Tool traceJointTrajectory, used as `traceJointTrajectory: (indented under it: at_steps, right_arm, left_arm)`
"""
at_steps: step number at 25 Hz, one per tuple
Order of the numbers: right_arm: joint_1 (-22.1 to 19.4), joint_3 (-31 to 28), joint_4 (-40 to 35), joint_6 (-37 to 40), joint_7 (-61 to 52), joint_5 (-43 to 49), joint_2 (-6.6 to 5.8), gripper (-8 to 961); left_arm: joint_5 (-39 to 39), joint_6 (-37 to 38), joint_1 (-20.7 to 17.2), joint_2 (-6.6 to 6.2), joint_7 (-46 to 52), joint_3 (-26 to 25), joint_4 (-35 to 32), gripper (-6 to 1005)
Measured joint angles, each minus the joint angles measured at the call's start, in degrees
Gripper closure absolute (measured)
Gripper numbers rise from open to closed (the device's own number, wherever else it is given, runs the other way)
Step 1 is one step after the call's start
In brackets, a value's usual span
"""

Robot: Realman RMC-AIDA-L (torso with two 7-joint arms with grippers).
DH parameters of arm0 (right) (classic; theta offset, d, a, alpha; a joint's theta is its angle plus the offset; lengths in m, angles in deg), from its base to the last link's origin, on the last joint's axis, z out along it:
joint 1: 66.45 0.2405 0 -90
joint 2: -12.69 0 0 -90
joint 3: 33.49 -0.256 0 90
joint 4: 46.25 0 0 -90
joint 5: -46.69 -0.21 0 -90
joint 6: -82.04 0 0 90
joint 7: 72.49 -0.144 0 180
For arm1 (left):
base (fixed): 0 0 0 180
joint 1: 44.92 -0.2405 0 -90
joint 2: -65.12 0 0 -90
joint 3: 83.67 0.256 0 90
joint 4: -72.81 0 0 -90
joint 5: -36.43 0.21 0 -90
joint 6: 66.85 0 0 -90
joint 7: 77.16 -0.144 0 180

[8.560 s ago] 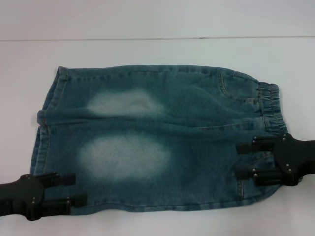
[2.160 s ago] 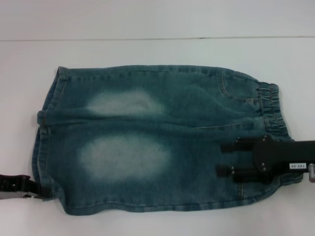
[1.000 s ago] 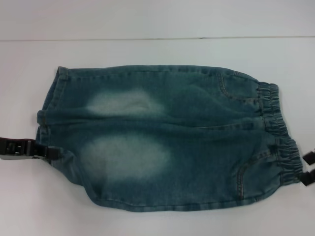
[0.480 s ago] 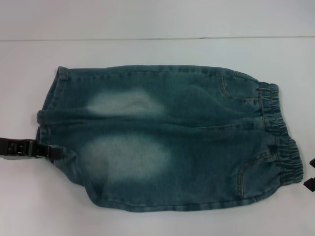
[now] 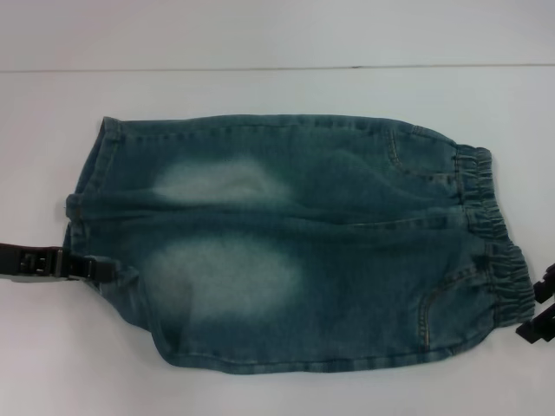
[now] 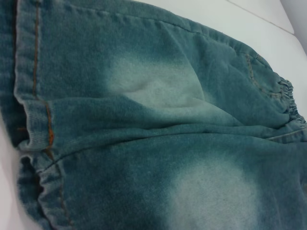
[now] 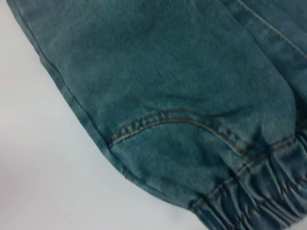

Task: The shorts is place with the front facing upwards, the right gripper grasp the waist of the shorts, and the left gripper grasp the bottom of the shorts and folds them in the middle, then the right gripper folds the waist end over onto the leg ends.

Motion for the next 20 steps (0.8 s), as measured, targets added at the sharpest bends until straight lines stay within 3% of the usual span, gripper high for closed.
traceJointTrajectory:
  at_steps: [4, 13, 18, 20]
  right_arm:
    - [0.18, 0.62, 0.13, -0.13, 0.03, 0.08, 0.63, 220]
    - [0.21, 0.69, 0.19, -0.18, 0.45, -0.17, 0.68, 239]
    - [0.21, 0.7, 0.19, -0.65, 0.51, -0.2, 0.74, 488]
    - [0.14, 0.69, 0.19, -0.91, 0.59, -0.2, 0.87, 631]
  left_arm:
    - [0.01, -0.3, -0.17, 0.0, -0.13, 0.07, 0.07, 964]
    - [0.01, -0.34, -0.26, 0.07, -0.28, 0.07, 0.07, 963]
    - [0.01, -0.34, -0.39, 0.09, -0.36, 0.07, 0.07, 963]
    - [0.01, -0.34, -0.45, 0.09, -0.36, 0.07, 0.07, 963]
